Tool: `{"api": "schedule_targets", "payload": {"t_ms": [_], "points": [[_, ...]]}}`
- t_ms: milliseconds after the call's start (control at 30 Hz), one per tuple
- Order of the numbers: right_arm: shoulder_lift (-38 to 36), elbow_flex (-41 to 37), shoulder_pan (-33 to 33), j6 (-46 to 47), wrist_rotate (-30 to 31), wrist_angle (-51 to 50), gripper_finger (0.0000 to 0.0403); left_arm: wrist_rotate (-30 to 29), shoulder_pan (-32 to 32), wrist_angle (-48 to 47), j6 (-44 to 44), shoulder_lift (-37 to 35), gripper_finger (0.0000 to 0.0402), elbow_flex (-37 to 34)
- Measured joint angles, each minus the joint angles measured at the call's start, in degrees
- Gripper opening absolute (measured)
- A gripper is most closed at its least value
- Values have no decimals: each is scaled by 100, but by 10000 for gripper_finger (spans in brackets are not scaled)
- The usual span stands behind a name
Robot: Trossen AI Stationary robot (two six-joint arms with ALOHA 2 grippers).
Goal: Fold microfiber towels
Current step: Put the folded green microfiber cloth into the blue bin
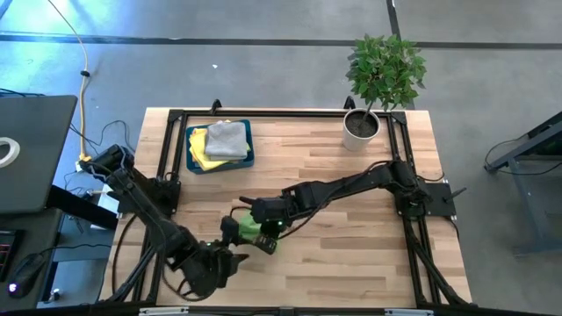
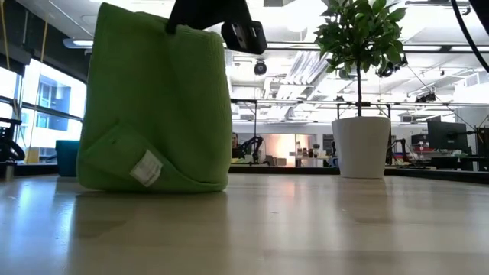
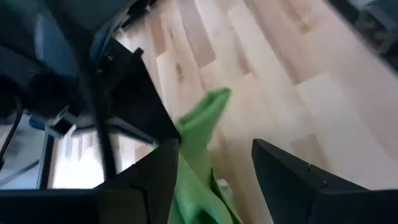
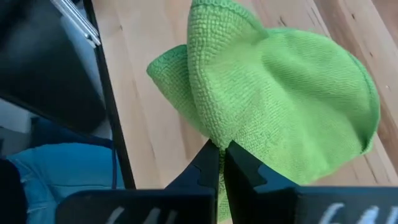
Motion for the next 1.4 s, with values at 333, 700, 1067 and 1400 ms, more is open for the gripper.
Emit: {"api": "schedule_targets", "payload": {"t_ms": [333,700,1067,1400], "points": [[0,0,1,120,-20,49,0,-7,634,66,561,316,197,-2],[0,0,-10,-422,-259,-112,0,246,749,-1,612,390,197,1],[-4,4,64,-1863,-432,256,0,-88,320,-177,326,399,197,-2],[-4,4,78,-1980,-626,495,0,-819,75,-126,943,399,197,-2]]}}
